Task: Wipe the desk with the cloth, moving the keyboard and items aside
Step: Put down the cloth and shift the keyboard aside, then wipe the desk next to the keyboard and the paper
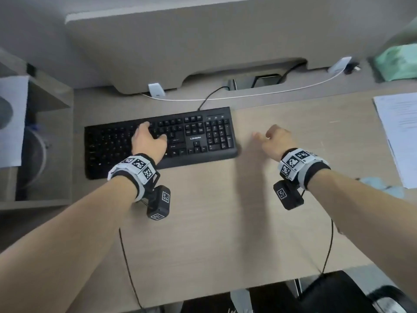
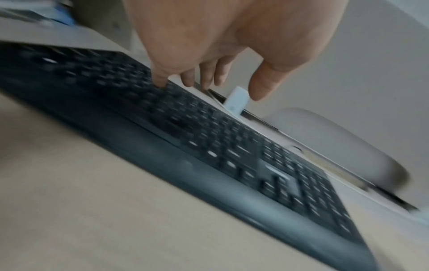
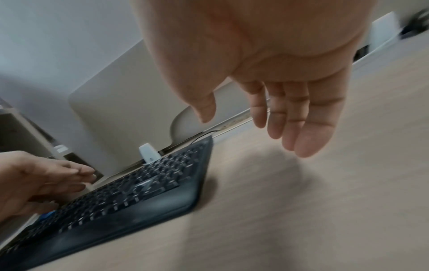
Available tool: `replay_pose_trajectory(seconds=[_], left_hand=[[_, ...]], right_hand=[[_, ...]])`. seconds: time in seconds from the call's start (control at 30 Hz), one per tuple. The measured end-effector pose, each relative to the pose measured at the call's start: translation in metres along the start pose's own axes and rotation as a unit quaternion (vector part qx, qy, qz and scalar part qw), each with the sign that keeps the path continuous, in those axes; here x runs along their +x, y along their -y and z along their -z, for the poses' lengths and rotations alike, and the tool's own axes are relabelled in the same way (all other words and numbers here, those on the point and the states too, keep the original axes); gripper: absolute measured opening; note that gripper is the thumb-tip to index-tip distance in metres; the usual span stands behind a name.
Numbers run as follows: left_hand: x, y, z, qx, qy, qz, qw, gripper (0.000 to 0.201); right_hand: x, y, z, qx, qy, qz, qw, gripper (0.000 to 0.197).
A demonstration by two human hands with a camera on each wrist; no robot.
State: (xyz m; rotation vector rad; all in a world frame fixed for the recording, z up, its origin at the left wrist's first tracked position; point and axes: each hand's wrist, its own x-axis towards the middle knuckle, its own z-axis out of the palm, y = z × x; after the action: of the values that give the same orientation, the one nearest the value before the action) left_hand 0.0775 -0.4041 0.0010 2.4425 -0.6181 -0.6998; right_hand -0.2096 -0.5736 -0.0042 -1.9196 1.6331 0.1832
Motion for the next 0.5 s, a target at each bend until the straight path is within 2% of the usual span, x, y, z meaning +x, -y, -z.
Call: replay_pose_trajectory(seconds=[0.13,0.27,0.4,0.5], left_hand=[[-0.038,-0.054,-0.063,0.056,0.068,-0.134,0.987,0.058],[-0.076,-0.095,-0.126,0.166,0.143,-0.258,0.941,0.058],[-0.105,-0.127,-0.177,0.288,0.191,-0.308,0.886,0.068],[-0.118,-0.144,-0.205,0.355,0.193,-0.335,0.851,0.069]], right_hand=[[-0.004,-0.078,0.034,-0.005,-0.017,-0.047,0.999,0.051],[-0.014,-0.159,0.058,-0.028,-0.022,-0.1,0.994,0.048],[-0.032,-0.228,0.077,-0.065,-0.03,-0.142,0.987,0.05],[-0.046,-0.269,0.087,-0.094,-0.013,-0.188,0.978,0.061]])
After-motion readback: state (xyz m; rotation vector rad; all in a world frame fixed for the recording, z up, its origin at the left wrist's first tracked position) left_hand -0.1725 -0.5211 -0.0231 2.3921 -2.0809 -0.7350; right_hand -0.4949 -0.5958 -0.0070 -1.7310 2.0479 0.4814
